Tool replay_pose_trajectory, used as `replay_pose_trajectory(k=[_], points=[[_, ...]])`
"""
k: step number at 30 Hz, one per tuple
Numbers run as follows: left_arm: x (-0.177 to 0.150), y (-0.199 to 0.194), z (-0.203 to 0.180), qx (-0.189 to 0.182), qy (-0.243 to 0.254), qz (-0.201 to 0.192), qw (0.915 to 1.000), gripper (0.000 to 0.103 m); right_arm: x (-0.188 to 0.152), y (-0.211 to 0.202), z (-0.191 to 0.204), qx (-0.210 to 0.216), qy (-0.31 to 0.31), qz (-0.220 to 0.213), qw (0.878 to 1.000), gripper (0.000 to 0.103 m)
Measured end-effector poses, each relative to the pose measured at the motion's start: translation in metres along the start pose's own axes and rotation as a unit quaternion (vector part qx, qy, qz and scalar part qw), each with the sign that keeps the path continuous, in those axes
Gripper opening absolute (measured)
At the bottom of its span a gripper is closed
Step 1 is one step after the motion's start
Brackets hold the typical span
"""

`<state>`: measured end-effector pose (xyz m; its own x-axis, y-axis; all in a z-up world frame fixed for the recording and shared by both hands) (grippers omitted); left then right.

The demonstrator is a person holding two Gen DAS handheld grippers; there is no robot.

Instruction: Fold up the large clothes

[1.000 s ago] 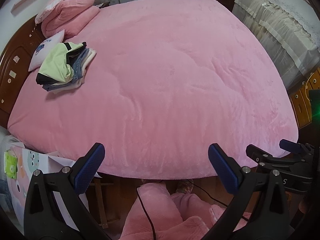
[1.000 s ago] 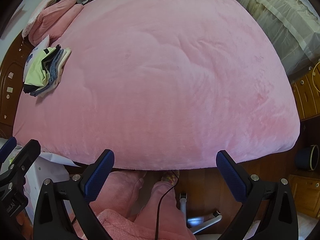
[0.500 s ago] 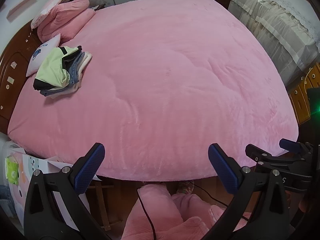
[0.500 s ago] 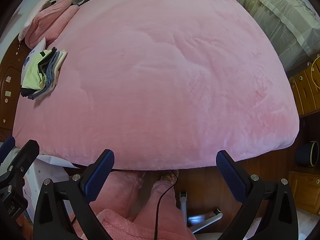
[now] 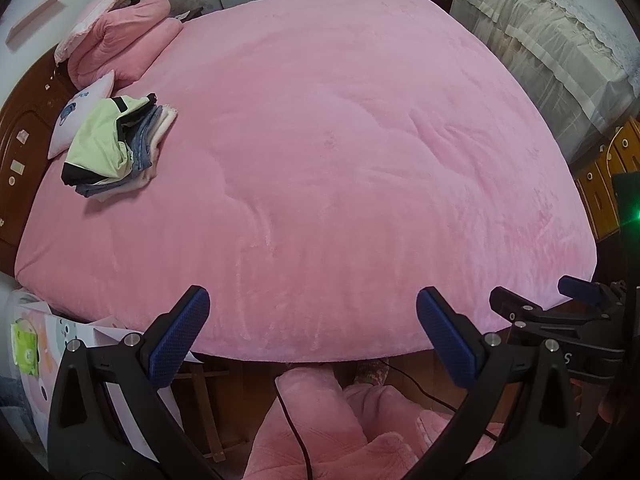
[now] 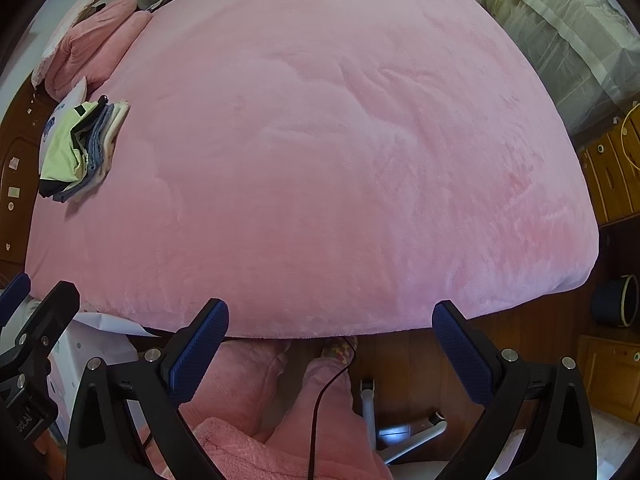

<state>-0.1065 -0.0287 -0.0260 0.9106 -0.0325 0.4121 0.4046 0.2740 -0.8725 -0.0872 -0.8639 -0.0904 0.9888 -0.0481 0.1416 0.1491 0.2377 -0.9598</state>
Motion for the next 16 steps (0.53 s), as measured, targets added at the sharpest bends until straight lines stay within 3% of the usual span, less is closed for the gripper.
replay_pose_trajectory(k=[16], points=[[0.000, -0.015, 0.000, -0.003, 0.005, -0.028, 0.9996, 0.103, -0.005, 0.001, -0.008, 0.001, 0.015, -0.001, 1.000, 0.103]])
Point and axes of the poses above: each gripper's, at about its wrist camera, not at the fingertips, and y roughly the way its jaws point, z to its left, x to its top, the point moved 9 cm from there along y, roughly the way its jaws point, and after that the axes turned 10 degrees about x, right-handed, at the moved point
